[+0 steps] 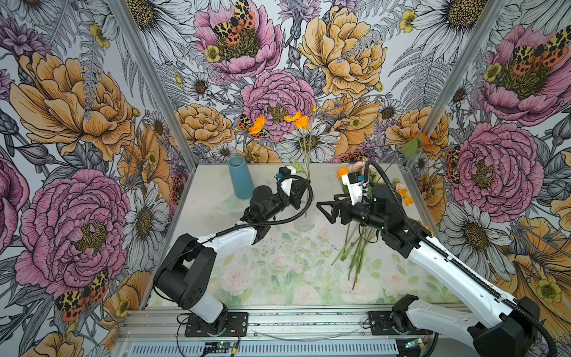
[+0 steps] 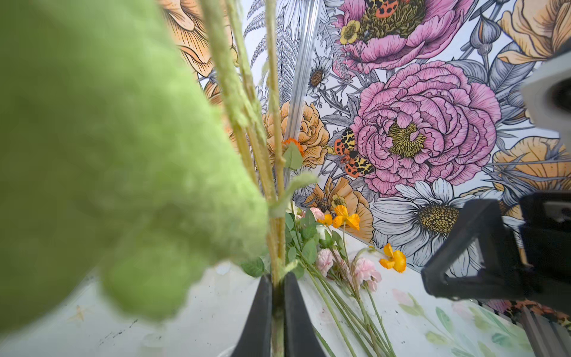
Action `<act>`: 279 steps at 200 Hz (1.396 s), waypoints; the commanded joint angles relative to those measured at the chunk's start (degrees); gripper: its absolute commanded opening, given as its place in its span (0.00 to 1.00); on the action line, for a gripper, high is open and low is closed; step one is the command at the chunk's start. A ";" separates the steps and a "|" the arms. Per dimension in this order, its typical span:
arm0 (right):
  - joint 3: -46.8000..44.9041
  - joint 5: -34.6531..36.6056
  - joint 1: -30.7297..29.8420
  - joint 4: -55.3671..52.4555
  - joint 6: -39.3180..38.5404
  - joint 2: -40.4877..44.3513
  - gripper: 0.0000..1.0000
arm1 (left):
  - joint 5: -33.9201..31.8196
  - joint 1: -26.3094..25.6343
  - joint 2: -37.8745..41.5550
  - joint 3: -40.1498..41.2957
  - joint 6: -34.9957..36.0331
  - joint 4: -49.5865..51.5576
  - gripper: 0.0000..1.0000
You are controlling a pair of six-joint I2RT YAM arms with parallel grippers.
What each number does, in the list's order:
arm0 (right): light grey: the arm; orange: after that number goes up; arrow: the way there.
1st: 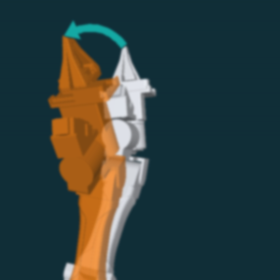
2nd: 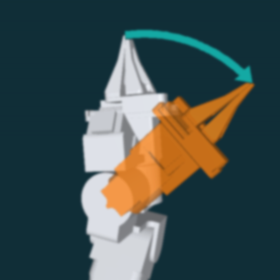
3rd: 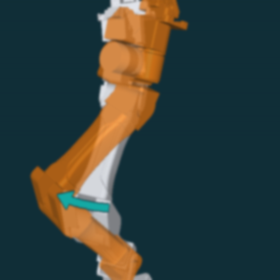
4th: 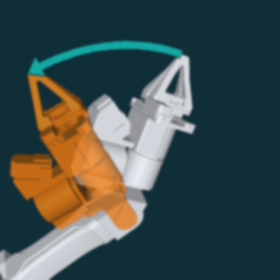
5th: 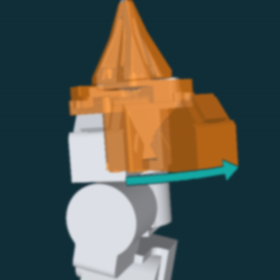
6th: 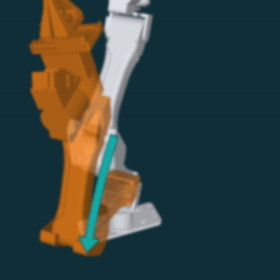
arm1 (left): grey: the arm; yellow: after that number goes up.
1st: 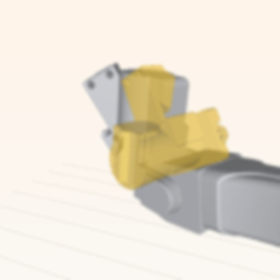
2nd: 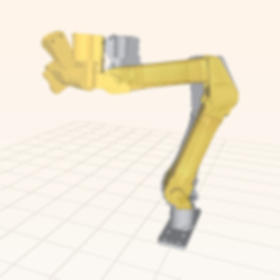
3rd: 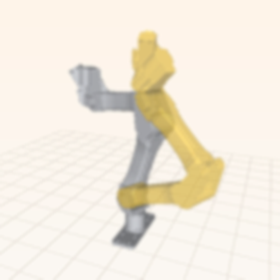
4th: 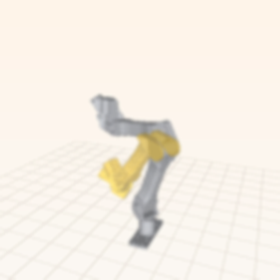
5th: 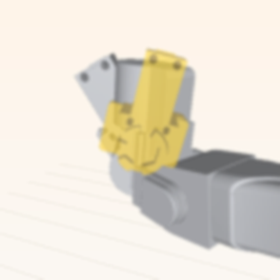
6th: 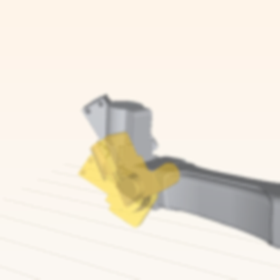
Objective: Arrange flowers in a vase
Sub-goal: Place the flower in the vase.
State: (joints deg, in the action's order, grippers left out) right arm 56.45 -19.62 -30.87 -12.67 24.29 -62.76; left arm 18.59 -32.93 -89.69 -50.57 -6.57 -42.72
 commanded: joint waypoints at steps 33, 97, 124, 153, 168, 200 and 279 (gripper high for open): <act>1.76 1.14 -1.06 0.44 -1.20 -1.31 1.00 | -0.99 -0.82 -0.35 2.37 3.30 -2.58 0.00; 1.92 1.42 -1.35 0.46 -1.44 -2.15 0.99 | -4.27 -0.96 -1.47 3.37 5.69 -0.50 0.00; 2.01 1.68 -1.46 0.45 -1.44 -2.15 1.00 | -4.45 -1.00 -2.41 3.38 5.45 -0.39 0.00; 1.92 1.84 -1.52 0.47 -1.53 -2.01 0.99 | -5.07 -0.97 -2.82 3.94 5.51 -0.45 0.00; 1.84 1.86 -1.47 0.46 -1.60 -2.10 0.99 | -5.39 -1.00 -2.96 4.18 5.58 -0.61 0.01; 2.17 1.64 -1.62 0.46 -1.66 -2.83 1.00 | -5.67 -1.09 -2.57 4.81 5.59 -0.61 0.04; 3.28 1.34 -2.00 0.56 -1.95 -4.03 1.00 | -6.00 -1.17 -2.16 5.61 5.69 -0.49 0.10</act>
State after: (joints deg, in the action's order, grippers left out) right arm 57.78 -18.61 -32.38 -12.67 23.81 -66.46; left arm 14.04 -33.65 -92.38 -46.04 -1.89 -42.68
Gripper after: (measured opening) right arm 0.995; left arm 0.097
